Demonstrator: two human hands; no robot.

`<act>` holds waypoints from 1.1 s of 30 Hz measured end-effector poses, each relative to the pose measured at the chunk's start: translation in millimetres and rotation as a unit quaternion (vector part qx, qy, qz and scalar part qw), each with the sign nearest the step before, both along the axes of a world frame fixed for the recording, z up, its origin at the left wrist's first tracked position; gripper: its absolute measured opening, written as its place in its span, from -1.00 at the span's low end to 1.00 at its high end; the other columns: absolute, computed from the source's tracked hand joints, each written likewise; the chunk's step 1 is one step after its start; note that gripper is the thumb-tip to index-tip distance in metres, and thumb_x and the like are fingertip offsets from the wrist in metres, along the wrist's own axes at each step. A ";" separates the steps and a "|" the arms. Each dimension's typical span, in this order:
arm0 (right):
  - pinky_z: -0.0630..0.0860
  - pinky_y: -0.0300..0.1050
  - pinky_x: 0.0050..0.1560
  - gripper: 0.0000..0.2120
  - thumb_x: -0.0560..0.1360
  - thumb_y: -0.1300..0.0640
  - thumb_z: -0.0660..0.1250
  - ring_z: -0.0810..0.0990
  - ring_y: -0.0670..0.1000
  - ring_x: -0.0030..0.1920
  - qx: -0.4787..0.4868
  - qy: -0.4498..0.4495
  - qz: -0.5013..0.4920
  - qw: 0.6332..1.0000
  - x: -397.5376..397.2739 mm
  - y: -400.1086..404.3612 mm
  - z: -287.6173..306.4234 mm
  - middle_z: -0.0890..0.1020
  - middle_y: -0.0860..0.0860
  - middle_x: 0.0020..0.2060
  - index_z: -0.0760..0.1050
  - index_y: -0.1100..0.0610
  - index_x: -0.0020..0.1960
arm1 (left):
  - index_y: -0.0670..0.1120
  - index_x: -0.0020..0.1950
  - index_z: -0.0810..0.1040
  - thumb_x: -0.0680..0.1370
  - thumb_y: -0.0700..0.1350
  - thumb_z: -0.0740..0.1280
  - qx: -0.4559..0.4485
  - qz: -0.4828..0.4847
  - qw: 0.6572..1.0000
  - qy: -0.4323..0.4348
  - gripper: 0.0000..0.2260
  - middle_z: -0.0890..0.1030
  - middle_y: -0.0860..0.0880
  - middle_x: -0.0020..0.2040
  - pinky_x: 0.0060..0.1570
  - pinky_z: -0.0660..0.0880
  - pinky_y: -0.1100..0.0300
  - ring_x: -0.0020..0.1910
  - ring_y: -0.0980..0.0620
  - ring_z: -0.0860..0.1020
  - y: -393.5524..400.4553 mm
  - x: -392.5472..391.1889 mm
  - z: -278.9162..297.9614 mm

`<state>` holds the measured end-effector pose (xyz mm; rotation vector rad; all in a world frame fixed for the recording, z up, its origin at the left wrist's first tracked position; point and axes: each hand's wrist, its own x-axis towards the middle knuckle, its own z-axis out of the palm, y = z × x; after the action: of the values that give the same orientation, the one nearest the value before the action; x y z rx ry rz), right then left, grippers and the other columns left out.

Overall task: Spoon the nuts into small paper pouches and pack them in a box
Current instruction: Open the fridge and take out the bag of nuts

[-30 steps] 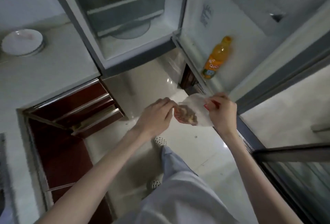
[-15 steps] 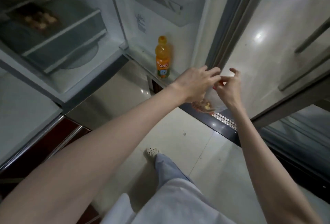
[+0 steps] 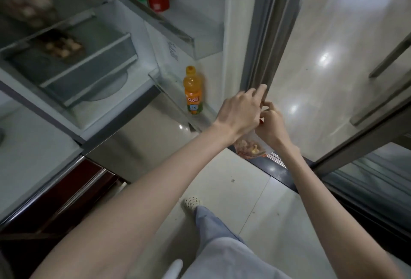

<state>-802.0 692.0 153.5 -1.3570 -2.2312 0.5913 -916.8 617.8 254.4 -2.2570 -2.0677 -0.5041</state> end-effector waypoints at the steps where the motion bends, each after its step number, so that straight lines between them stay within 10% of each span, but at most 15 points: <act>1: 0.44 -0.15 -0.07 -0.80 0.30 0.43 0.23 0.56 0.20 0.08 0.011 -0.012 0.015 1.000 -2.2 -8.7 0.8 0.54 0.23 0.12 0.63 0.30 -0.26 | -0.14 0.42 0.29 0.61 -0.17 0.14 0.013 0.017 0.999 -0.032 -0.64 0.59 -0.14 0.14 -0.06 0.58 -0.08 0.08 -0.18 0.57 -5.9 0.2 0.8; 12: 0.45 -0.08 -0.30 -0.67 0.31 0.39 0.29 0.58 0.21 -0.20 0.062 -0.109 0.260 0.958 -97.8 -101.0 29.1 0.57 0.14 -0.05 0.62 0.24 0.04 | -0.13 0.29 0.34 0.64 0.06 0.23 0.143 0.232 0.951 -0.149 -0.66 0.67 -0.12 0.08 -0.14 0.65 0.03 -0.03 -0.08 0.68 -116.3 -67.4 -23.4; 19: 0.31 -0.14 -0.44 -0.83 0.21 0.48 0.25 0.43 0.12 -0.40 0.041 -0.063 0.416 0.906 -202.9 -139.6 46.5 0.50 0.00 -0.35 0.53 0.27 -0.38 | -0.17 0.29 0.34 0.62 0.02 0.28 0.175 0.370 0.904 -0.121 -0.64 0.62 -0.15 0.10 -0.22 0.65 0.03 -0.05 -0.09 0.66 -184.5 -150.1 -37.6; 33: 0.45 -0.07 -0.27 -0.82 0.30 0.38 0.20 0.56 0.30 -0.23 0.009 -0.082 0.532 0.843 -445.1 -153.6 53.1 0.64 0.19 -0.32 0.55 0.20 -0.31 | -0.17 0.41 0.41 0.64 -0.17 0.22 0.213 0.549 0.768 -0.253 -0.67 0.65 -0.13 0.14 0.13 0.53 0.00 0.09 -0.08 0.61 -216.2 -356.2 -30.9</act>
<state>-1247.2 538.3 206.6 -0.0009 -3.0042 0.7942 -1273.0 401.7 223.5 -0.4368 -2.6204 -1.3062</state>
